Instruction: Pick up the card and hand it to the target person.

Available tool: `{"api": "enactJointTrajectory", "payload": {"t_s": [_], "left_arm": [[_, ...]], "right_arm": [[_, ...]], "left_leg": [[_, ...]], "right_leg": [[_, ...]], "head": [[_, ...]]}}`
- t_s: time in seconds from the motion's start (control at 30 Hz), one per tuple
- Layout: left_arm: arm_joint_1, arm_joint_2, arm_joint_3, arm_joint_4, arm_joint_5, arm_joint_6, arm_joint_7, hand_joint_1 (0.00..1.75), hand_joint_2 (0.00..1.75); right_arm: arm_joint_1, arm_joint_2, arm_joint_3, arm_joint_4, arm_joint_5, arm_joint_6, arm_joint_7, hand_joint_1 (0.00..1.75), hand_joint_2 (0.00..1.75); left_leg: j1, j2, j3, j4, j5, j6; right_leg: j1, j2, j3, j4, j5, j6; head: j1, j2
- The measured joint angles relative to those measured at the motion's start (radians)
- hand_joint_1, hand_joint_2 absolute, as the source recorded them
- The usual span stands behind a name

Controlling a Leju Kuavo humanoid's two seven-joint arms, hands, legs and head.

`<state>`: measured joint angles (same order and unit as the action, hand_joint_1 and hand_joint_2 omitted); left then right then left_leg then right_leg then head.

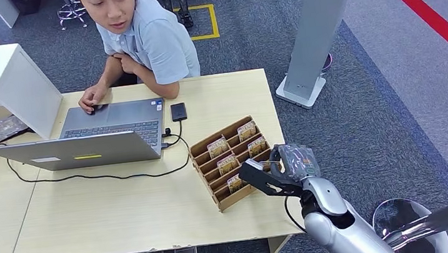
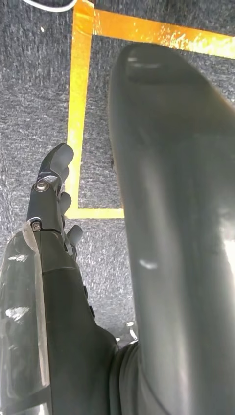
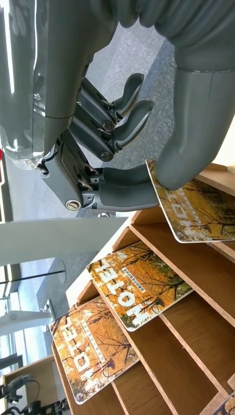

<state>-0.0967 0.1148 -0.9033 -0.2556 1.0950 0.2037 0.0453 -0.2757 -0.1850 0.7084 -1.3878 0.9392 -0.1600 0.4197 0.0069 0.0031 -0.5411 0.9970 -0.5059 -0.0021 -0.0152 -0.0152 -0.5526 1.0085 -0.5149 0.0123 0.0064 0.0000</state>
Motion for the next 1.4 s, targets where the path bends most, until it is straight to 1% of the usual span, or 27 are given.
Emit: {"api": "enactJointTrajectory", "payload": {"t_s": [0.17, 0.27, 0.3, 0.4, 0.47, 0.53, 0.6, 0.67, 0.8, 0.93, 1.07, 1.17, 1.27, 1.4], "left_arm": [[0.000, 0.000, 0.000, 0.000, 0.002, 0.000, -0.004, 0.00, 0.00], [0.001, 0.000, 0.000, 0.000, 0.002, 0.000, -0.004, 0.00, 0.00], [0.001, 0.000, 0.000, 0.000, 0.003, 0.000, -0.004, 0.00, 0.00], [0.001, 0.000, 0.000, 0.000, 0.005, 0.004, -0.006, 0.00, 0.00], [0.002, 0.000, 0.000, 0.000, 0.008, 0.006, -0.007, 0.00, 0.00], [0.003, 0.000, 0.000, 0.000, 0.010, 0.009, -0.008, 0.00, 0.00], [0.004, 0.000, 0.000, 0.000, 0.011, 0.012, -0.008, 0.00, 0.00], [0.004, 0.000, 0.000, 0.000, 0.012, 0.014, -0.008, 0.00, 0.00], [0.004, 0.000, 0.000, 0.000, 0.012, 0.014, -0.008, 0.00, 0.00], [0.002, 0.000, -0.001, 0.000, 0.007, 0.012, -0.001, 0.00, 0.00], [-0.009, 0.000, -0.006, 0.000, -0.011, 0.012, 0.017, 0.00, 0.00], [-0.020, -0.001, -0.015, 0.000, -0.020, 0.015, 0.029, 0.00, 0.00], [-0.030, -0.002, -0.021, 0.000, -0.023, 0.019, 0.033, 0.00, 0.00], [-0.034, -0.004, -0.028, 0.000, -0.025, 0.023, 0.039, 0.00, 0.00]], "right_arm": [[0.007, 0.000, 0.000, -0.002, 0.006, -0.039, -0.024, 1.75, 1.75], [0.015, -0.001, -0.002, -0.011, 0.018, -0.099, -0.064, 1.75, 1.75], [0.019, -0.001, -0.004, -0.016, 0.024, -0.134, -0.085, 1.75, 1.75], [0.034, -0.001, -0.011, -0.041, 0.049, -0.292, -0.162, 1.75, 1.75], [0.044, -0.001, -0.017, -0.060, 0.069, -0.390, -0.192, 1.75, 1.75], [0.056, -0.001, -0.026, -0.078, 0.085, -0.456, -0.203, 1.75, 1.75], [0.065, -0.001, -0.034, -0.090, 0.089, -0.485, -0.205, 1.75, 1.75], [0.069, -0.001, -0.037, -0.096, 0.080, -0.484, -0.203, 1.75, 1.75], [0.066, 0.000, -0.037, -0.098, 0.021, -0.440, -0.198, 1.75, 1.75], [0.030, 0.005, -0.033, -0.090, -0.058, -0.390, -0.200, 1.75, 1.75], [-0.056, 0.025, -0.024, -0.045, -0.161, -0.366, -0.214, 1.75, 1.75], [-0.138, 0.053, -0.011, 0.023, -0.228, -0.362, -0.226, 1.75, 1.75], [-0.219, 0.086, 0.007, 0.100, -0.260, -0.363, -0.233, 1.75, 1.75], [-0.305, 0.135, 0.032, 0.204, -0.275, -0.364, -0.238, 1.75, 1.75]], "left_leg": [[0.000, 0.000, 0.000, 0.000, 0.000, 0.000], [0.000, 0.000, 0.000, 0.000, 0.000, 0.000], [0.000, 0.000, 0.000, 0.000, 0.000, 0.000], [0.000, 0.000, 0.000, 0.000, 0.000, 0.000], [0.000, 0.000, 0.000, 0.000, 0.000, 0.000], [0.000, 0.000, 0.000, 0.000, 0.000, 0.000], [0.000, 0.000, 0.000, 0.000, 0.000, 0.000], [0.000, 0.000, 0.000, 0.000, 0.000, 0.000], [0.000, 0.000, 0.000, 0.000, 0.000, 0.000], [0.000, 0.000, -0.001, 0.000, 0.000, 0.000], [0.000, 0.000, -0.001, 0.000, 0.000, 0.000], [0.000, 0.000, -0.001, 0.000, 0.001, -0.001], [0.000, 0.000, -0.001, 0.000, 0.001, -0.001], [0.000, 0.000, -0.001, 0.000, 0.001, -0.001]], "right_leg": [[0.000, 0.000, 0.000, 0.000, 0.000, 0.000], [0.000, 0.000, 0.000, 0.000, 0.000, 0.000], [0.000, 0.000, 0.000, 0.000, 0.000, 0.000], [0.000, 0.000, -0.001, 0.000, 0.000, 0.000], [0.000, 0.000, -0.001, 0.000, 0.000, 0.000], [0.000, 0.000, 0.000, 0.000, 0.000, 0.000], [0.000, 0.000, 0.000, 0.000, 0.000, 0.000], [0.000, 0.000, 0.000, 0.000, 0.000, 0.000], [0.000, 0.000, 0.000, 0.000, 0.000, 0.000], [0.000, 0.000, 0.000, 0.000, 0.000, 0.000], [0.000, 0.000, 0.000, 0.001, 0.000, 0.000], [0.000, 0.000, 0.000, 0.001, 0.001, -0.001], [0.000, 0.000, 0.000, 0.001, 0.001, -0.001], [0.000, 0.000, -0.001, 0.002, 0.001, -0.001]], "head": [[0.000, 0.000], [0.000, 0.000], [0.000, 0.000], [0.000, 0.000], [0.000, 0.000], [0.000, 0.000], [0.000, 0.000], [0.000, 0.000], [0.000, 0.000], [0.000, 0.000], [0.000, 0.000], [0.000, 0.000], [0.000, 0.000], [0.000, 0.000]]}}
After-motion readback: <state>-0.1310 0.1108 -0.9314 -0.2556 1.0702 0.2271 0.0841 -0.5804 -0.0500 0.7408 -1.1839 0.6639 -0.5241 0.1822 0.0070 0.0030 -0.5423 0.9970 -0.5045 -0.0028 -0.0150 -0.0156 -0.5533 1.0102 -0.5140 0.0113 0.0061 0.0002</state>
